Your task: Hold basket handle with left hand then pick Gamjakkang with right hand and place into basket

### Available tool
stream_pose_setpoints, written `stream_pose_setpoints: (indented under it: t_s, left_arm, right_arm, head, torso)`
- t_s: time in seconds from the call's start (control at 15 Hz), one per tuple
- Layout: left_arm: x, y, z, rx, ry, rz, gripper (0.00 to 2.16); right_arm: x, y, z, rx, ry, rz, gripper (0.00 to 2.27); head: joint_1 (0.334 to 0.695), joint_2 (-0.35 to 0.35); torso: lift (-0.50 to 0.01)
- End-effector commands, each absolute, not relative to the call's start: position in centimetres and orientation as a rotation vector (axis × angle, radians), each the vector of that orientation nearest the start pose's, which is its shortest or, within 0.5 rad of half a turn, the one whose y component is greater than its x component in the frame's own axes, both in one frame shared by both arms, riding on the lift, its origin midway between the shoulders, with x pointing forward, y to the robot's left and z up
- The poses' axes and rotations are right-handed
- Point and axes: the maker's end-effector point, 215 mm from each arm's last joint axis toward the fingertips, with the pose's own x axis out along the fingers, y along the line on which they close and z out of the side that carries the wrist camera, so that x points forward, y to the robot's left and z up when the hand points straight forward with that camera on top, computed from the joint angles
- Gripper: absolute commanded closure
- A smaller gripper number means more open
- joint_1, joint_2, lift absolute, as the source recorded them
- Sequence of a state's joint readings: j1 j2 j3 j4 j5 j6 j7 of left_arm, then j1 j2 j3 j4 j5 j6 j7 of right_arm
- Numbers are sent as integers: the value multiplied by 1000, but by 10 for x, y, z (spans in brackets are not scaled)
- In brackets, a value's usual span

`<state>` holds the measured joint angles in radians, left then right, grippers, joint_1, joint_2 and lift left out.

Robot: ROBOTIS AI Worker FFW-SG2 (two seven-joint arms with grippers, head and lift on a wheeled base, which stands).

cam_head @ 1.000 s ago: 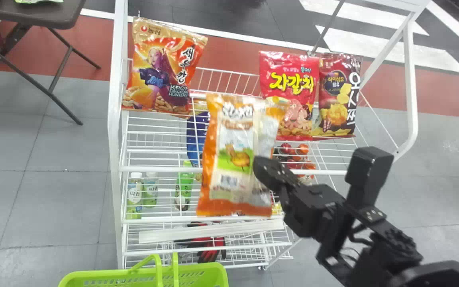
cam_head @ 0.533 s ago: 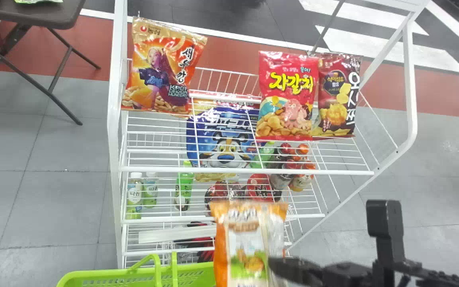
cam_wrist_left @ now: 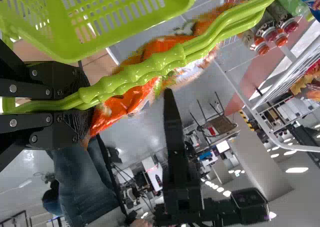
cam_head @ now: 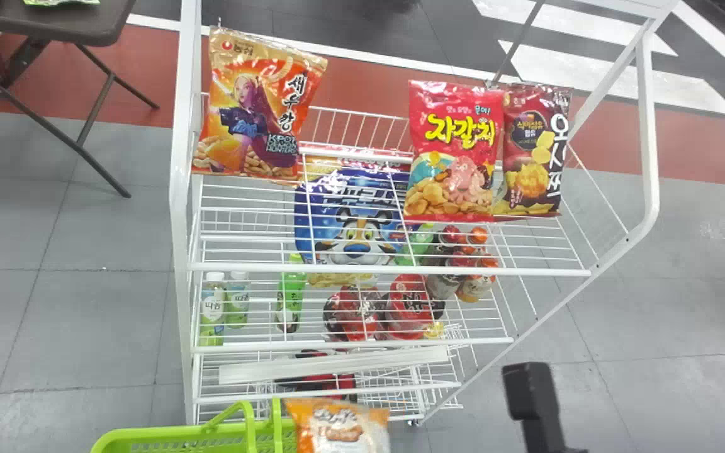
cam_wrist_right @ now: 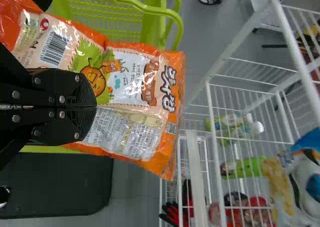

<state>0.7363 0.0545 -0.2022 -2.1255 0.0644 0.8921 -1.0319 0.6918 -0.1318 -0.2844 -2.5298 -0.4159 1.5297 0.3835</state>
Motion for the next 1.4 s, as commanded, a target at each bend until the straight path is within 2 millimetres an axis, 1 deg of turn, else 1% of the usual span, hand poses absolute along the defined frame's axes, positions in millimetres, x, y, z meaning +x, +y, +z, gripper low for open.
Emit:
stream_pose_setpoints:
  t_s: [0.0,0.2,0.33,0.47,0.67,0.8,0.93,1.0,1.07,1.13,1.27,1.33]
  left_arm:
    - [121,-40,-477,-613,975,-1167,2135]
    - [122,-40,-476,-613,973,-1168,2138]
    - [121,-40,-476,-612,973,-1169,2138]
    - [120,-40,-475,-610,973,-1167,2138]
    - [120,-40,-475,-612,973,-1167,2138]
    - [120,-40,-476,-611,973,-1166,2138]
    - [119,-40,-476,-612,975,-1166,2138]
    - [119,-40,-475,-612,975,-1166,2138]
    - [119,-39,-476,-611,975,-1164,2138]
    - [119,-39,-476,-610,974,-1163,2138]
    - [119,-39,-475,-609,971,-1164,2138]
    - [120,-39,-475,-607,968,-1164,2138]
  right_arm:
    - [197,-168,-498,328,1182,426,2246]
    - [211,-147,-523,275,1146,446,2246]
    - [213,-141,-544,226,1164,445,2246]
    - [198,-140,-569,155,1226,434,2246]
    - [186,-143,-599,50,1279,430,2246]
    - [182,-140,-611,19,1294,447,2246]
    - [178,-133,-619,5,1312,469,2236]
    - [180,-130,-616,11,1306,475,1808]
    - [185,-130,-609,17,1277,473,653]
    - [192,-133,-600,21,1244,468,-2]
    - [200,-141,-574,49,1211,452,9]
    - [206,-148,-560,54,1190,439,56]
  head:
    - [695,-350]
    - [695,-350]
    - [695,-350]
    - [695,-350]
    - [695,-350]
    - [695,-350]
    - [695,-350]
    - [695,-350]
    - [695,-350]
    - [695,-350]
    - [695,-350]
    - [695,-350]
  torso:
    - [-19]
    - [-19]
    - [-19]
    - [-19]
    - [-19]
    - [-19]
    - [-19]
    - [-19]
    - [-19]
    - [-19]
    - [-19]
    - [-19]
